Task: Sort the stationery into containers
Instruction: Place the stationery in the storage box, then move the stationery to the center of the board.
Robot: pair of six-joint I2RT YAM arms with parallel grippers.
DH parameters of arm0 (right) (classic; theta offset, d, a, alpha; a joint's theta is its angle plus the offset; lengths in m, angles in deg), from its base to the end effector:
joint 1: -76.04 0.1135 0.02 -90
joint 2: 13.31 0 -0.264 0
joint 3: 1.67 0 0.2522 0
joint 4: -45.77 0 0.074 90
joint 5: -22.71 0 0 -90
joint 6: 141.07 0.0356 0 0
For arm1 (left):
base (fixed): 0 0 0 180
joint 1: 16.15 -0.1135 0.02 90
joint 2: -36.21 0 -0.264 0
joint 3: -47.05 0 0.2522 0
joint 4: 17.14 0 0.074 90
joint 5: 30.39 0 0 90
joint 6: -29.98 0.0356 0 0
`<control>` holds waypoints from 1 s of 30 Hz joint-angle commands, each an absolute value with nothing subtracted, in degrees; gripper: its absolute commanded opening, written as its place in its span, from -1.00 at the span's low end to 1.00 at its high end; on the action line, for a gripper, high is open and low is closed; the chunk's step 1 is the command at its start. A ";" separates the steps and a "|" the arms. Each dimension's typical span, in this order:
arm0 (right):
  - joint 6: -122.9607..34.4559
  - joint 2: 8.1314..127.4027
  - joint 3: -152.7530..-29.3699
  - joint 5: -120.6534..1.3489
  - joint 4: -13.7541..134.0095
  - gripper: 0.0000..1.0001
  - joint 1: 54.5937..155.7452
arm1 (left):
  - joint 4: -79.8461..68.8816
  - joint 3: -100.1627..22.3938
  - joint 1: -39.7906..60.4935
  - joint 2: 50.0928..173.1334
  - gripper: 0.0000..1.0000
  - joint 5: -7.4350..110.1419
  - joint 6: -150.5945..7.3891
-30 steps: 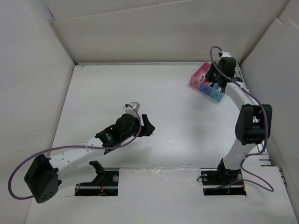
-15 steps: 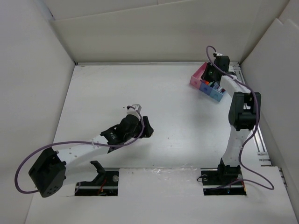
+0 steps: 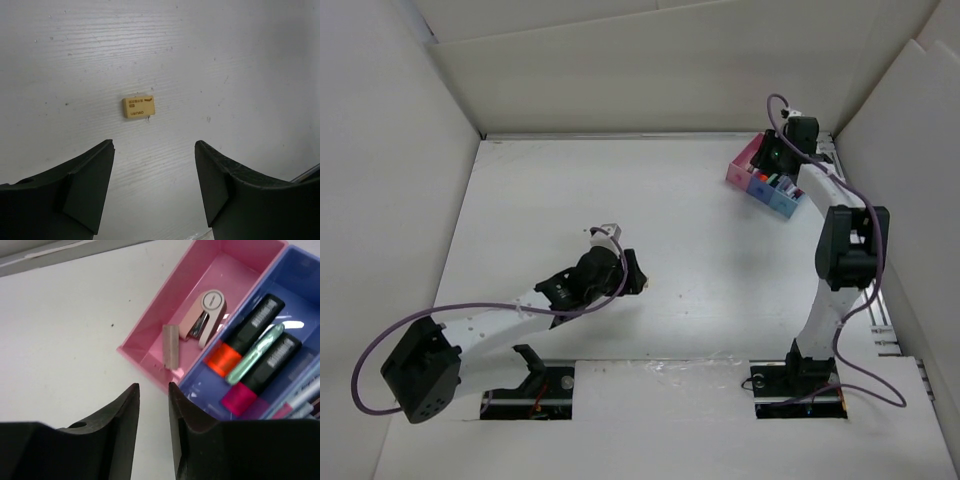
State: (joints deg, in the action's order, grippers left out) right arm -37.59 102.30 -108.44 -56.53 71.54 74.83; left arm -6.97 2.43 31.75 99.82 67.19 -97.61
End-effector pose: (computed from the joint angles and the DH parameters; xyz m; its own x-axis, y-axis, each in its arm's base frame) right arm 0.4730 -0.0033 0.2509 -0.5832 0.2414 -0.7756 0.0032 0.9555 0.2950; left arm 0.1621 -0.1724 0.2147 -0.6604 -0.1711 -0.7312 0.3223 0.8149 -0.4818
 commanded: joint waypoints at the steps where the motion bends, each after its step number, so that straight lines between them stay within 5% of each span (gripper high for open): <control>1: -38.49 92.10 -104.21 -54.64 69.90 -0.34 75.42 | -8.21 2.79 31.93 97.12 0.22 68.76 -97.64; 3: -38.50 88.40 -98.52 -54.64 69.20 -0.58 77.62 | -8.21 2.79 31.93 97.12 0.14 69.46 -97.64; 5: -38.50 82.16 -94.37 -55.34 68.06 -1.00 79.89 | -8.21 2.26 31.93 98.77 -0.35 70.07 -97.64; 8: -37.80 72.76 -86.55 -56.04 67.44 -1.00 82.71 | -8.21 0.95 31.93 102.02 -1.00 72.09 -98.42; 18: -40.08 53.33 -77.65 -62.63 72.19 -0.97 93.44 | -8.92 -0.81 31.93 110.90 -1.00 74.20 -100.01; 30: -38.94 46.98 -70.72 -69.82 75.87 -0.92 106.52 | -11.99 -7.58 31.93 124.88 -1.00 73.42 -98.87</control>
State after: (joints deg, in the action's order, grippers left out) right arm -39.28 48.09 -71.98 -65.84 74.60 103.18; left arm -10.38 -5.26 31.75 123.54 73.33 -99.31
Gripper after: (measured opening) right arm 0.041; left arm 0.003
